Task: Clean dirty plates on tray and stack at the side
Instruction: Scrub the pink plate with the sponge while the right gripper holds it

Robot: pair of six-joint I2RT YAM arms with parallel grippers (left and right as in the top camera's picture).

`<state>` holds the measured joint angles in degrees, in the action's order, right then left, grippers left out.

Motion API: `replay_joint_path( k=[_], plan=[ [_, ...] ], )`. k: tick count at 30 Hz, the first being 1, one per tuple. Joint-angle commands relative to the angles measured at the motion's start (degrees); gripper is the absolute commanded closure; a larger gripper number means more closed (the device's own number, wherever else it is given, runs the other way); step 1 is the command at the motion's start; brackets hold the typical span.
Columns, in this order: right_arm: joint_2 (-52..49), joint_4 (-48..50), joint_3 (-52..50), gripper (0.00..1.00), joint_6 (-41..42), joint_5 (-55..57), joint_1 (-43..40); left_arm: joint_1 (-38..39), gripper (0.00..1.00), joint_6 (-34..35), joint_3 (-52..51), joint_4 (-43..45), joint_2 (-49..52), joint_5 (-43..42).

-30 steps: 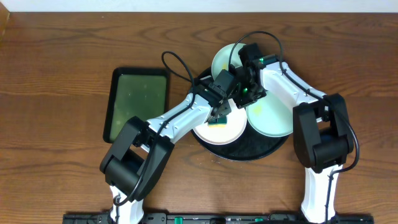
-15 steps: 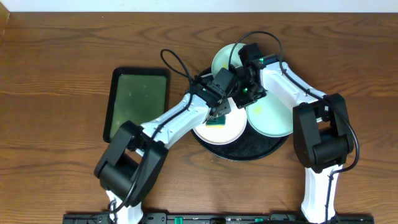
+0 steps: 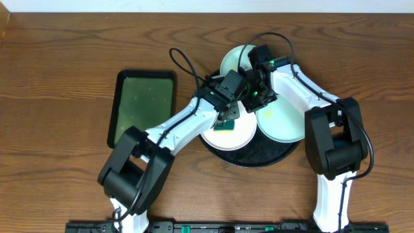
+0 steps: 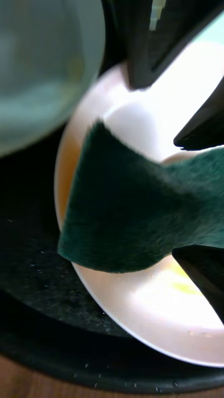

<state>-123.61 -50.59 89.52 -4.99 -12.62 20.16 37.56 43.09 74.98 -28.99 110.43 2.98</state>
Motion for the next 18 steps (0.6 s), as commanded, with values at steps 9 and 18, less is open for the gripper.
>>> replay_joint_path(
  k=[9,18],
  plan=[
    [-0.92,-0.20,0.35,0.99,1.57,1.84,0.20,-0.35,0.63,-3.87,-0.28,-0.44,1.14,1.99],
    [-0.92,-0.17,0.35,0.99,1.64,1.84,0.17,-0.35,0.92,-3.26,-1.25,-0.22,1.11,1.36]
  ],
)
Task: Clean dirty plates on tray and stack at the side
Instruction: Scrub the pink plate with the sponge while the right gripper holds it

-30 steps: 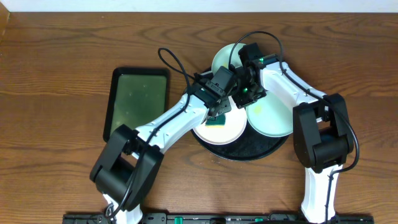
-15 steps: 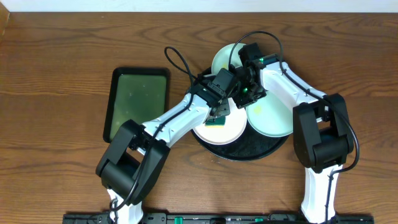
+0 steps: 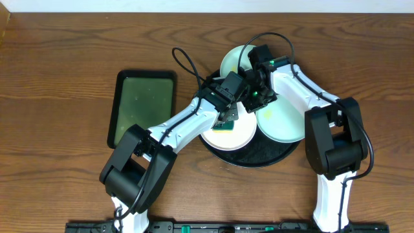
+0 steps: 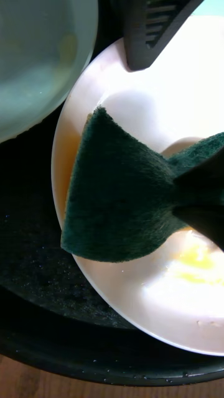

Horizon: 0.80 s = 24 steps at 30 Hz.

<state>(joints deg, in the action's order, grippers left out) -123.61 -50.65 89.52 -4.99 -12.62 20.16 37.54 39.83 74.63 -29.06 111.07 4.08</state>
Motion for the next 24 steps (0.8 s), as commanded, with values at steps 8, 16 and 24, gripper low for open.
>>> replay_joint_path(
  k=[8,16,24],
  plan=[
    [-0.92,-0.15,0.35,0.99,1.75,1.84,0.17,-0.48,0.93,3.87,-0.87,-0.42,0.39,-0.90],
    [-0.92,-0.11,0.35,0.99,1.75,1.84,0.20,-0.48,0.51,3.72,-0.90,-1.53,0.39,-0.85],
    [-0.92,-0.13,0.35,0.99,1.75,1.84,0.17,-0.48,0.92,3.74,-0.90,-1.95,0.35,-2.16]
  ],
)
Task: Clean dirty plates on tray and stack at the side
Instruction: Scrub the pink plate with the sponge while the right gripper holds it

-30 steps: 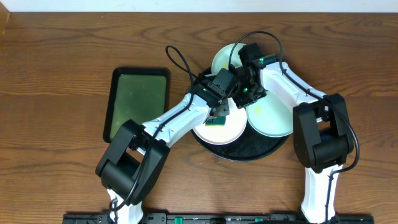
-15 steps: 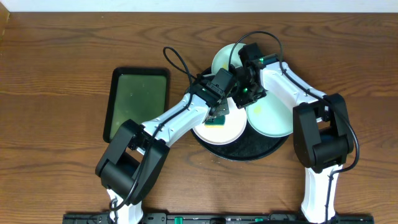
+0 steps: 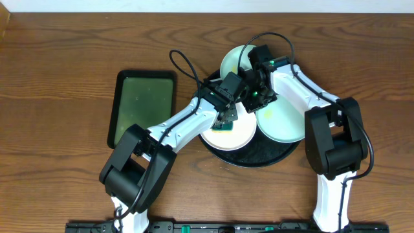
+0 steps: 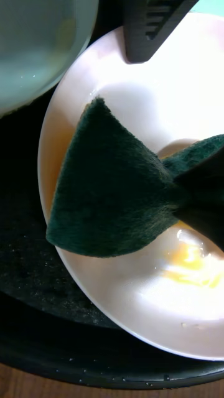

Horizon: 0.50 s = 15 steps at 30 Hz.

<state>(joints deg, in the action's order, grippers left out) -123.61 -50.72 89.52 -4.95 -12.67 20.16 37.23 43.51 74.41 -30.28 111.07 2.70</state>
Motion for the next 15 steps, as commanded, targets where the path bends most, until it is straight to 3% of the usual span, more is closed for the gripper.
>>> replay_joint_path(
  k=[1,9,15],
  plan=[
    [-0.92,-0.07,0.35,0.99,1.70,1.88,0.17,-0.17,0.93,0.04,-0.68,-0.81,0.11,-0.76],
    [-0.92,-0.04,0.35,0.99,1.70,1.90,0.17,-0.13,0.93,0.44,-0.68,-2.25,-8.59,-0.76],
    [-0.92,-0.04,0.35,0.99,1.75,1.81,0.20,0.26,0.93,8.28,-1.31,-4.57,-9.31,-1.05]
  ],
)
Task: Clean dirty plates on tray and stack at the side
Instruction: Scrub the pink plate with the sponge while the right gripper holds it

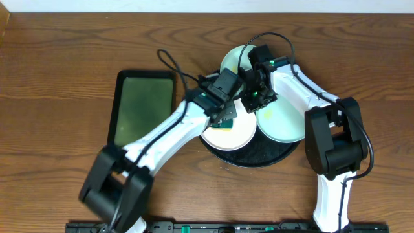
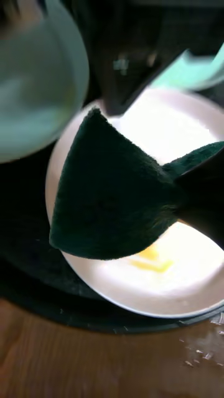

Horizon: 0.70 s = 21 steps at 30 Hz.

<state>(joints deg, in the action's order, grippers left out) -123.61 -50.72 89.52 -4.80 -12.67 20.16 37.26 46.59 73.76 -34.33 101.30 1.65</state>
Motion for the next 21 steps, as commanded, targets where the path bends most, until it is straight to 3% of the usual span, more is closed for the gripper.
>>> replay_joint_path(
  k=[1,13,19,21],
  plan=[
    [-0.92,-0.04,0.35,0.99,1.60,1.68,0.20,0.55,0.93,6.16,-0.98,-0.35,1.16,-0.02],
    [-0.92,-0.04,0.35,0.99,2.01,1.70,0.17,1.49,0.93,7.45,-1.60,2.80,12.52,2.36],
    [-0.92,-0.02,0.35,0.99,1.99,1.73,0.17,-0.15,0.93,7.50,-1.57,-8.44,12.26,22.32],
    [-0.92,-0.04,0.35,0.99,1.99,1.70,0.17,-0.61,0.93,7.17,-1.53,-9.57,11.26,25.20]
  ],
)
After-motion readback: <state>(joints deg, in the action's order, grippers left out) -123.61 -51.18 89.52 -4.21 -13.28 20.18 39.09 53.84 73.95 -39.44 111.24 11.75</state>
